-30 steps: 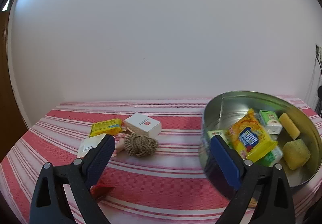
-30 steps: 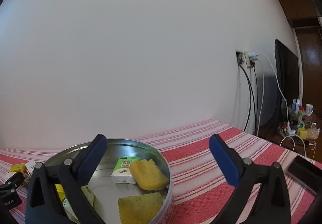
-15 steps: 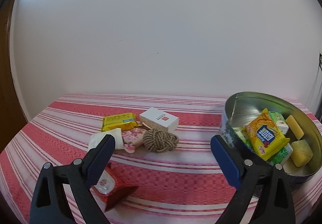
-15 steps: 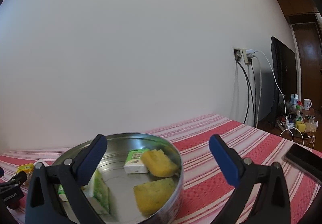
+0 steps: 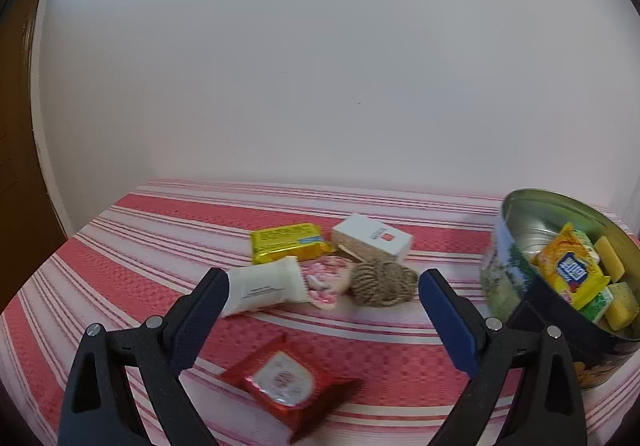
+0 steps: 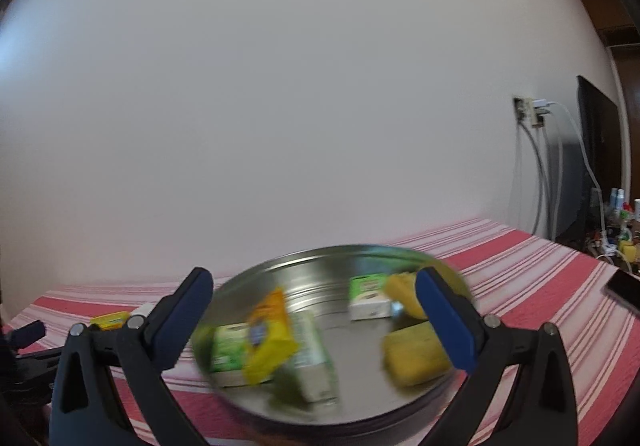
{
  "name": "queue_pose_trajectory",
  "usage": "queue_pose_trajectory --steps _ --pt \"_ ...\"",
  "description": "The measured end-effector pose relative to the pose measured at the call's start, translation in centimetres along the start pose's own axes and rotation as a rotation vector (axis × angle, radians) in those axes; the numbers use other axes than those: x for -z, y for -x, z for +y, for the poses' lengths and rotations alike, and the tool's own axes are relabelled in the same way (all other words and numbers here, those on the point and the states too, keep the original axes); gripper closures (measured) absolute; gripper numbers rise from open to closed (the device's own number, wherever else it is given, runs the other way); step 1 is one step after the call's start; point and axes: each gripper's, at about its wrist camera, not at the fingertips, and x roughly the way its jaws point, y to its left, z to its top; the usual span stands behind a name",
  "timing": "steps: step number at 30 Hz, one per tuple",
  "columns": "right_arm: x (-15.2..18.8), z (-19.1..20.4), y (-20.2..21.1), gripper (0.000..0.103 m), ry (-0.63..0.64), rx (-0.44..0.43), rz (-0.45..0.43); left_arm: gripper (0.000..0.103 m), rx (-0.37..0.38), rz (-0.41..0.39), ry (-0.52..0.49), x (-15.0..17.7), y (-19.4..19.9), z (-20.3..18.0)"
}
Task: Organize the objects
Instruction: 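Move both open tools away from the tin toward the remaining items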
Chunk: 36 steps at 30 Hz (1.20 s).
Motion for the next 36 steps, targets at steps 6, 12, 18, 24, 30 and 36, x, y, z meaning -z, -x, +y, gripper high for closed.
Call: queue_pose_trajectory --steps 6,12,18,24,30,36 --pt "0.6 3.6 -0.1 0.000 0.017 -0.066 0.019 0.006 -0.022 0.006 0.017 -0.2 -0.6 2.4" --pt "1.3 7.0 -0.6 0.000 0.040 -0.127 0.050 0.006 -0.031 0.038 0.052 -0.4 -1.8 5.4" --pt "2.0 10.4 -1.3 0.000 0.076 -0.184 0.101 0.006 -0.091 0.083 0.094 -0.7 -3.3 9.5" --pt "2.9 14.2 -1.5 0.000 0.161 -0.257 0.160 0.006 -0.183 0.130 0.133 -0.9 -5.0 13.7" --pt "3.9 17.9 -2.2 0.000 0.271 -0.356 0.249 0.006 -0.217 0.187 0.162 -0.8 -6.3 16.1" --pt "5.3 20.4 -4.7 0.000 0.346 -0.456 0.435 0.006 -0.224 0.211 0.173 -0.6 -6.7 16.6"
